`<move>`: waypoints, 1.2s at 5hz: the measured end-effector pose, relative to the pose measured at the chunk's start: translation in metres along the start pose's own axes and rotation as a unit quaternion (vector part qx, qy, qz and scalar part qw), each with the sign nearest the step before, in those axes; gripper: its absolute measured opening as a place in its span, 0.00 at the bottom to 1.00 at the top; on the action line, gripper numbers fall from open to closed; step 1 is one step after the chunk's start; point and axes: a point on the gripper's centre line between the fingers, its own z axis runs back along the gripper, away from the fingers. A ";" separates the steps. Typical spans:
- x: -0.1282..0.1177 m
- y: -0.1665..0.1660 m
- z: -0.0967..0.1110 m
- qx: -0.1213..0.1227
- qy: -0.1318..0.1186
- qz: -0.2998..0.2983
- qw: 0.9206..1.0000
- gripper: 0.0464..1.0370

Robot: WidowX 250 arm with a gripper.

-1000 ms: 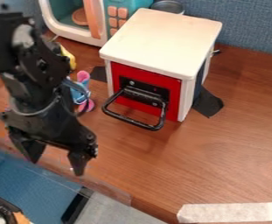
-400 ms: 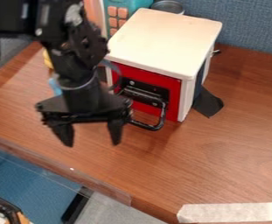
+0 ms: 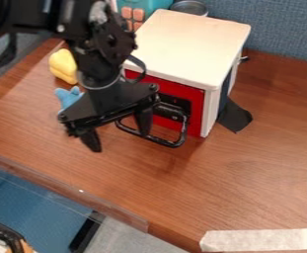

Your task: Opens the drawer

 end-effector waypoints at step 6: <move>0.013 -0.029 -0.068 0.065 -0.029 0.157 0.985 0.94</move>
